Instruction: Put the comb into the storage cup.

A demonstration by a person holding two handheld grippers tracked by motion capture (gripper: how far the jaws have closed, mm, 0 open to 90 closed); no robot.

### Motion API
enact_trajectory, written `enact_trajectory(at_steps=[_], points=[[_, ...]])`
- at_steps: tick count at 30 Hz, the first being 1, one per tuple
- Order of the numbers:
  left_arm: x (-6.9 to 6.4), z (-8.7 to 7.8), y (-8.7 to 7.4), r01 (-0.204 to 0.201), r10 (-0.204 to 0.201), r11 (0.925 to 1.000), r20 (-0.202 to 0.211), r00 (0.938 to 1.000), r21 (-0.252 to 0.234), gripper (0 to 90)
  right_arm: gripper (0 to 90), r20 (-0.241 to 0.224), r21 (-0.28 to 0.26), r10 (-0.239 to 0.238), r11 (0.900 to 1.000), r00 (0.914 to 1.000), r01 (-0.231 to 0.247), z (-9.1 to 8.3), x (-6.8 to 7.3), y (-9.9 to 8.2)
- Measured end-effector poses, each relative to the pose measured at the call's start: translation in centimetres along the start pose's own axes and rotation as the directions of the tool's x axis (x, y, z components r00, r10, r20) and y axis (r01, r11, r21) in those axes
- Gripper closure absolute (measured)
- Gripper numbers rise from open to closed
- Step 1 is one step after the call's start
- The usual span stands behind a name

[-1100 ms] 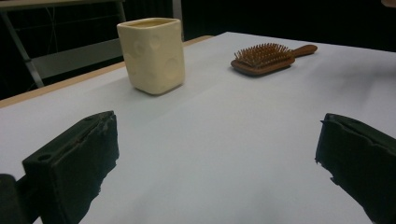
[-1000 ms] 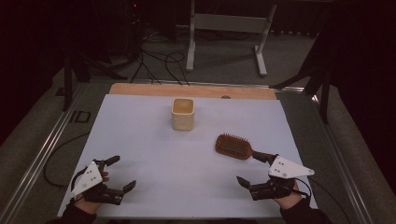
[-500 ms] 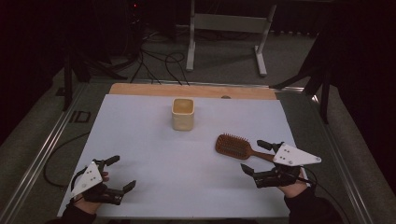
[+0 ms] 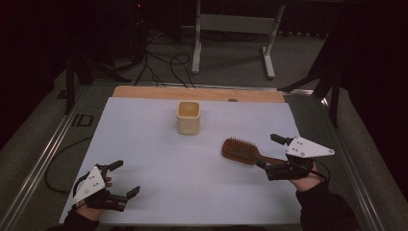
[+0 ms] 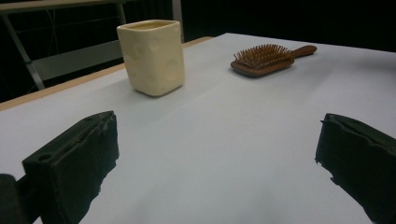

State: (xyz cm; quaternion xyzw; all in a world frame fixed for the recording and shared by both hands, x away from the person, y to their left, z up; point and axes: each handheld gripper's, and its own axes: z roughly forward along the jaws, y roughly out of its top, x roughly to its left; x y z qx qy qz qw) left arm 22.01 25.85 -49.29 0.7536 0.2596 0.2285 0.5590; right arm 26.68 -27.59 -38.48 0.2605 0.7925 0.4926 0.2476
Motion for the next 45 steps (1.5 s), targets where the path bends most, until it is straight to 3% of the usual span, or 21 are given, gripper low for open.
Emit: enact_trajectory(at_steps=[12,23,28,33,39,45], points=[[0.0,0.0,0.0,0.001,-0.001,1.0000,0.001,1.0000,-0.002,0.0,12.9,0.027,0.052,0.057,0.9969,0.9980,-0.059,1.2,-2.6,-1.4],[-0.1,0.0,0.1,0.002,-0.002,1.0000,0.004,1.0000,-0.006,0.1,15.4,0.073,0.125,0.111,0.9850,0.9911,-0.120,2.4,-4.6,-4.3],[-0.1,0.0,0.1,-0.001,0.001,1.0000,0.004,1.0000,-0.005,0.1,18.3,0.086,0.163,0.143,0.9743,0.9860,-0.156,2.9,-5.5,-5.8],[-0.1,0.0,0.1,-0.002,0.002,1.0000,0.006,1.0000,-0.005,0.0,21.5,0.112,0.213,0.181,0.9562,0.9771,-0.201,3.3,-6.3,-7.6],[-0.1,0.1,0.1,-0.003,0.004,1.0000,0.007,1.0000,-0.004,0.0,25.3,0.145,0.279,0.193,0.9330,0.9704,-0.227,3.7,-6.9,-8.9],[-0.2,0.1,0.1,-0.005,0.005,1.0000,0.008,1.0000,-0.003,0.0,38.7,0.177,0.309,0.188,0.9214,0.9661,-0.236,4.0,-7.3,-9.5]])
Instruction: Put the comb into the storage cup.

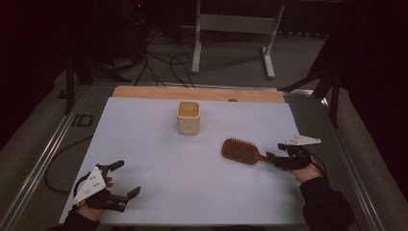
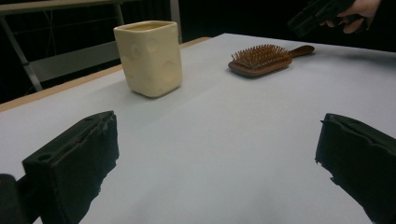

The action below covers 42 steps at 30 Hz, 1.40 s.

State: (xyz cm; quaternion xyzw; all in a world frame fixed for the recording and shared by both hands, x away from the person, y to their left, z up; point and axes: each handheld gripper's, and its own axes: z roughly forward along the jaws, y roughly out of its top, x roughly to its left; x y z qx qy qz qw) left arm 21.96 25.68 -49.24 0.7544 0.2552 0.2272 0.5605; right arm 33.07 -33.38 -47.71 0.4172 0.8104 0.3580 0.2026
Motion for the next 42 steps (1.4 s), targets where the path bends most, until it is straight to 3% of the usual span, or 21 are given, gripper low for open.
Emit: enact_trajectory(at_steps=[7,13,20,30,42], points=[[0.0,0.0,0.0,0.000,0.000,1.0000,0.001,1.0000,0.000,0.1,52.4,0.022,0.033,0.006,0.9994,0.9997,-0.007,0.5,-0.4,0.0],[0.0,0.0,0.0,0.001,-0.001,1.0000,0.002,1.0000,-0.001,0.0,71.7,0.040,0.070,0.001,0.9976,0.9992,-0.004,0.9,-0.4,-0.1],[0.0,0.0,0.0,0.001,-0.001,1.0000,0.002,1.0000,0.000,0.0,87.4,0.045,0.104,-0.010,0.9946,0.9989,0.006,1.3,-0.6,-0.1],[-0.1,0.0,0.1,-0.001,0.001,1.0000,0.001,1.0000,-0.006,0.0,90.0,0.041,0.151,-0.015,0.9885,0.9990,0.009,2.0,-0.7,-0.3],[-0.1,-0.1,0.1,-0.001,0.001,0.9999,-0.003,1.0000,-0.011,0.0,90.0,0.024,0.190,-0.054,0.9805,0.9983,0.049,2.4,-0.2,-0.4]])
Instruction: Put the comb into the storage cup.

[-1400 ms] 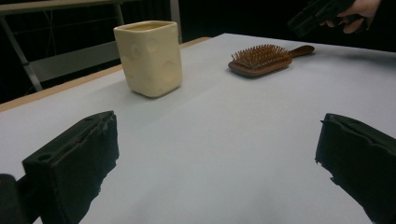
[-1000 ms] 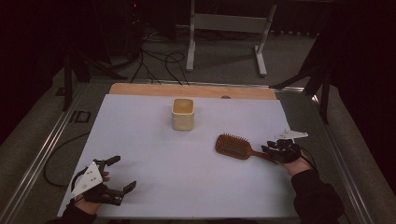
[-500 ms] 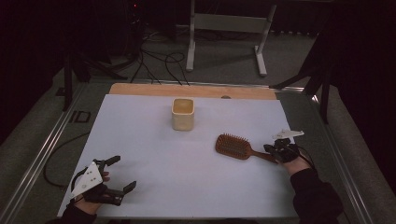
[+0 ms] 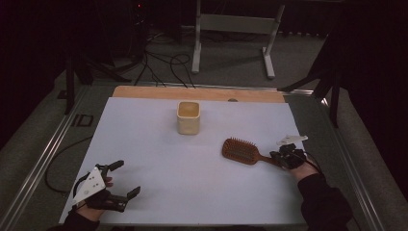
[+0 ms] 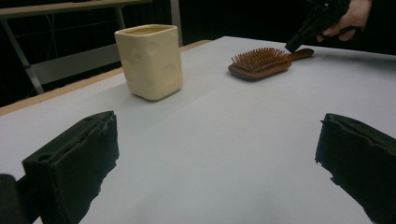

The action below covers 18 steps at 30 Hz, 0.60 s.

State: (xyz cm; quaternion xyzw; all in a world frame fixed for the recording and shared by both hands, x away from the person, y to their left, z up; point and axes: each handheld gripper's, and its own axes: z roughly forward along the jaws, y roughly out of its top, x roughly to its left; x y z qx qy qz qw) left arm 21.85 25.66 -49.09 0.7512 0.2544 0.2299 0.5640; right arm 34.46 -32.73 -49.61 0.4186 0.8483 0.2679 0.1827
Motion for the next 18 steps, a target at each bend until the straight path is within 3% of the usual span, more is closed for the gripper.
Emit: enact_trajectory(at_steps=[18], points=[[0.0,0.0,0.0,0.001,-0.001,1.0000,0.002,1.0000,0.002,0.0,90.0,-0.036,0.016,-0.010,0.9998,0.9993,0.010,-0.3,1.7,-0.8]])
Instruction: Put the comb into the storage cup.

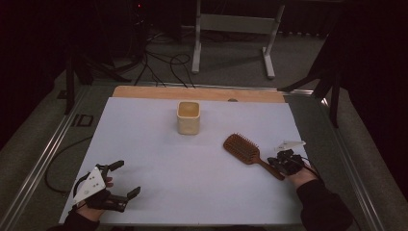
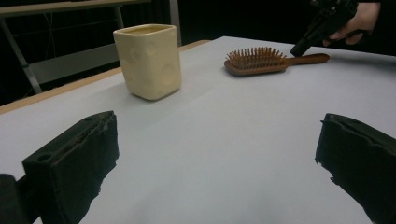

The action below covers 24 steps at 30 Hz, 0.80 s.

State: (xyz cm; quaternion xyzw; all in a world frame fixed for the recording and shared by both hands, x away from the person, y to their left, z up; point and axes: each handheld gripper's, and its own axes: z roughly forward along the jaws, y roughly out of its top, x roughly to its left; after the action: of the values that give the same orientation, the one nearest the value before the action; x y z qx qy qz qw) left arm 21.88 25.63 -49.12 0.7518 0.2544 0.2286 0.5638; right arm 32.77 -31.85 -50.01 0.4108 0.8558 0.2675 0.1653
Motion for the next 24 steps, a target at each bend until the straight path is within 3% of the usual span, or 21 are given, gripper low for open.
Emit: enact_trajectory(at_steps=[24], points=[[0.0,0.0,0.0,0.002,-0.002,1.0000,0.002,1.0000,-0.001,0.0,90.0,-0.032,0.017,-0.012,0.9998,0.9994,0.013,0.6,3.1,0.2]])
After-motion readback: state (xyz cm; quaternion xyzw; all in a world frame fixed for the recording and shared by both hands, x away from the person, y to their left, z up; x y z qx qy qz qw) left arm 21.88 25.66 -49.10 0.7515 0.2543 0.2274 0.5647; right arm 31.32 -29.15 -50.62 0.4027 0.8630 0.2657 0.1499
